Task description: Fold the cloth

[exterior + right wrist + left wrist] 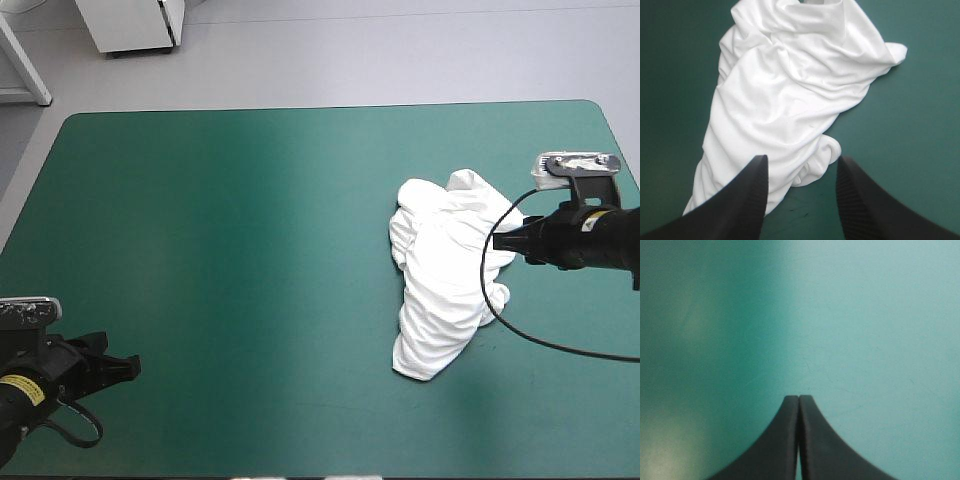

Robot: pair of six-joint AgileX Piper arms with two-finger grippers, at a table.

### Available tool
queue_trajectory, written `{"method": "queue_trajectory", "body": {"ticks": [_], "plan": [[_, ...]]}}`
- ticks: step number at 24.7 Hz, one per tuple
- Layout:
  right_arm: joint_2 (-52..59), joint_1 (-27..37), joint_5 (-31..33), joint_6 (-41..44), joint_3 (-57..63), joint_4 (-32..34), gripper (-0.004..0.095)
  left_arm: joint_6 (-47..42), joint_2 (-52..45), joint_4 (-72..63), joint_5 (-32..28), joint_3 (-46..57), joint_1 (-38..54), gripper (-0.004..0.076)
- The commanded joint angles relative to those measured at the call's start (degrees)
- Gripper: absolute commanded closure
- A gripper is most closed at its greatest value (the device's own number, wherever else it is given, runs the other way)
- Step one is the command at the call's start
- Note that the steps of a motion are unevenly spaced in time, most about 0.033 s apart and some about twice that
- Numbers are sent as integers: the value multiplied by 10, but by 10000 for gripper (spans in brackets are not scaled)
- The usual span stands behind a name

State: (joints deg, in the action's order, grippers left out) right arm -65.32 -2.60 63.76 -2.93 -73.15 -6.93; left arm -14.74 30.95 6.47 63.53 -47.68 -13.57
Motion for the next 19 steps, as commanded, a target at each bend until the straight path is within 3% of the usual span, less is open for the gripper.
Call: {"method": "queue_trajectory", "body": {"ticks": [1, 5, 9, 14, 19], "plan": [[-40, -1, -22, -7, -19, 1, 495, -1, 4, 2, -35, -17, -2, 733], [-102, -1, -24, -8, -34, 1, 469, -1, 4, 2, -35, -17, -2, 733], [-165, -22, -22, -11, -76, 1, 377, -1, 4, 2, -35, -17, -2, 733], [-274, -72, -15, -6, -138, 36, 373, -1, 4, 2, -35, -17, -2, 733], [-354, -75, -38, -6, -143, 37, 370, -1, 4, 2, -35, -17, -2, 733]]}}
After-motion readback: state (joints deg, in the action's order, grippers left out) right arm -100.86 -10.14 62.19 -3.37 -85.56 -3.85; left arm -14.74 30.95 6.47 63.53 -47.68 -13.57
